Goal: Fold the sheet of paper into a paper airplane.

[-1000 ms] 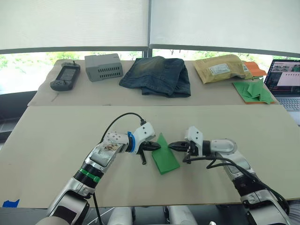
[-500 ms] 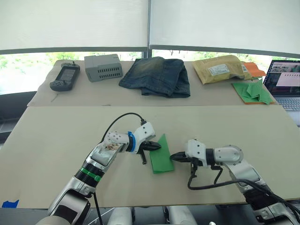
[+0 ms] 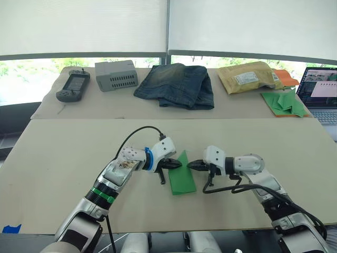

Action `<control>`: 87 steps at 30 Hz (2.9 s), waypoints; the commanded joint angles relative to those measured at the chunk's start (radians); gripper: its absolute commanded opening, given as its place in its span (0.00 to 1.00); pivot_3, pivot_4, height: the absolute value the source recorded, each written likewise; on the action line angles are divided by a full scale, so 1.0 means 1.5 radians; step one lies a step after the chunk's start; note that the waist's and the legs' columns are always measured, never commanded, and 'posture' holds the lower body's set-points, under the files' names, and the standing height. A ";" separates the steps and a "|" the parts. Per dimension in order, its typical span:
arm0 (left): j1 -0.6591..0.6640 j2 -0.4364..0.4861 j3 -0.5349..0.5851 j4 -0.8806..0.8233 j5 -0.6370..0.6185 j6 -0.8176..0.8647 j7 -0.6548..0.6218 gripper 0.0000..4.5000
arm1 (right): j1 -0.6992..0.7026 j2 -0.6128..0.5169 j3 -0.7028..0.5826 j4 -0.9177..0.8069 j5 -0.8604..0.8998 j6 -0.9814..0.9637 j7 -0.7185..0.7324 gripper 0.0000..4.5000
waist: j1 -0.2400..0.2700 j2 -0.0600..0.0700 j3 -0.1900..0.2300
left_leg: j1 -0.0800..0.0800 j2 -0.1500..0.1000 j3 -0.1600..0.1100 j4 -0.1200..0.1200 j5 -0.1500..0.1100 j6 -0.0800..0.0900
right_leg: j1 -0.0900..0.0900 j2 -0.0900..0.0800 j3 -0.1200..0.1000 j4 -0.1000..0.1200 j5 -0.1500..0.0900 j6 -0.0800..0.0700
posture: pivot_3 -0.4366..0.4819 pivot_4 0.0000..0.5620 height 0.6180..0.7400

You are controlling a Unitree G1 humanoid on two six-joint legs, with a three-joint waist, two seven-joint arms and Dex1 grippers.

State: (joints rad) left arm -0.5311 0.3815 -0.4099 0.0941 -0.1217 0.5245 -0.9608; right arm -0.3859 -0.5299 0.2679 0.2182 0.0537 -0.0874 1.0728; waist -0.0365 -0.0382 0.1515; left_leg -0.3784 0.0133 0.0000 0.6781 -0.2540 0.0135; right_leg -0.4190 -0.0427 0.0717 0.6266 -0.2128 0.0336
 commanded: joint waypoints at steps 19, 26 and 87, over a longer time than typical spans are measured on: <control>0.005 0.002 -0.020 0.025 0.019 0.003 -0.006 0.00 | 0.202 -0.109 0.032 -0.212 0.067 0.065 0.105 0.00 | 0.012 0.000 0.000 | 0.000 0.000 0.000 0.000 0.000 0.000 | 0.000 0.000 0.000 0.000 0.000 0.000 | 0.48 0.27 0.91; 0.003 -0.003 -0.009 0.020 0.012 0.008 -0.003 0.00 | 0.128 -0.121 -0.104 -0.307 0.253 0.259 0.060 0.00 | 0.012 0.000 0.001 | -0.001 0.000 0.000 0.000 0.000 0.000 | -0.001 0.000 0.000 0.000 0.000 0.000 | 0.48 0.27 0.91; 0.028 -0.032 0.039 0.062 0.031 -0.052 -0.005 0.00 | 0.051 0.008 0.080 -0.083 0.018 0.192 -0.043 0.00 | -0.001 0.000 0.000 | 0.001 0.000 -0.001 0.000 0.000 0.000 | 0.001 0.001 -0.001 0.000 0.000 0.000 | 0.48 0.27 0.91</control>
State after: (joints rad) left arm -0.5170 0.3163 -0.3300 0.1977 -0.0832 0.4078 -0.9572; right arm -0.3285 -0.5140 0.3529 0.0356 0.1308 0.1804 1.0038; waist -0.0381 -0.0383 0.1513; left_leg -0.3772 0.0141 -0.0008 0.6783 -0.2540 0.0134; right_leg -0.4181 -0.0415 0.0708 0.6273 -0.2127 0.0332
